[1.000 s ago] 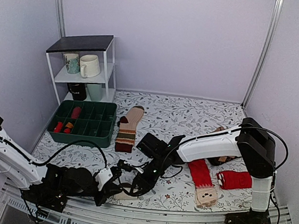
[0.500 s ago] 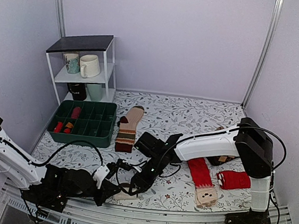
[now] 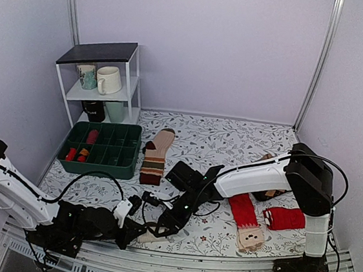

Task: Roll the socks
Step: Roll a pair of socks at the center of the board.

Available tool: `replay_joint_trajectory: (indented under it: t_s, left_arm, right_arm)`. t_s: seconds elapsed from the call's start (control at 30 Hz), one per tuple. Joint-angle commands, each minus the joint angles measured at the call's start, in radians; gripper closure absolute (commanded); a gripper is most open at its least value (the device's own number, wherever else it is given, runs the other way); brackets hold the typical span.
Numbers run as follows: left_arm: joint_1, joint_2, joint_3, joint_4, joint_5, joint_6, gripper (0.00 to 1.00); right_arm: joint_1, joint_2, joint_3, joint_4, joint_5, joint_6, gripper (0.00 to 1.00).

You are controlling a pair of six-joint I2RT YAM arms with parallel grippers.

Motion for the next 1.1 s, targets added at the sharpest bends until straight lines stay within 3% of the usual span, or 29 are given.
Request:
replay_joint_trajectory:
  t_s: [0.0,0.33,0.63,0.8,1.07]
  left_arm:
    - [-0.017,0.040,-0.028,-0.184,0.030,-0.021,1.00]
    - [-0.017,0.045,-0.023,-0.184,0.034,-0.017,1.00]
    - [-0.016,0.050,-0.023,-0.183,0.036,-0.016,1.00]
    - [-0.017,0.051,-0.023,-0.181,0.034,-0.015,1.00]
    - [-0.017,0.054,-0.021,-0.181,0.037,-0.011,1.00]
  right_arm:
    - [0.004,-0.037,-0.068,0.043,0.083,-0.063,0.43]
    - [-0.001,-0.078,-0.135,0.228,0.033,-0.032,0.29]
    - [-0.017,-0.067,-0.137,0.303,-0.088,0.055,0.25]
    - [-0.020,-0.065,-0.156,0.348,-0.103,0.088,0.19]
    - [-0.019,0.006,-0.175,0.369,-0.131,0.116,0.18]
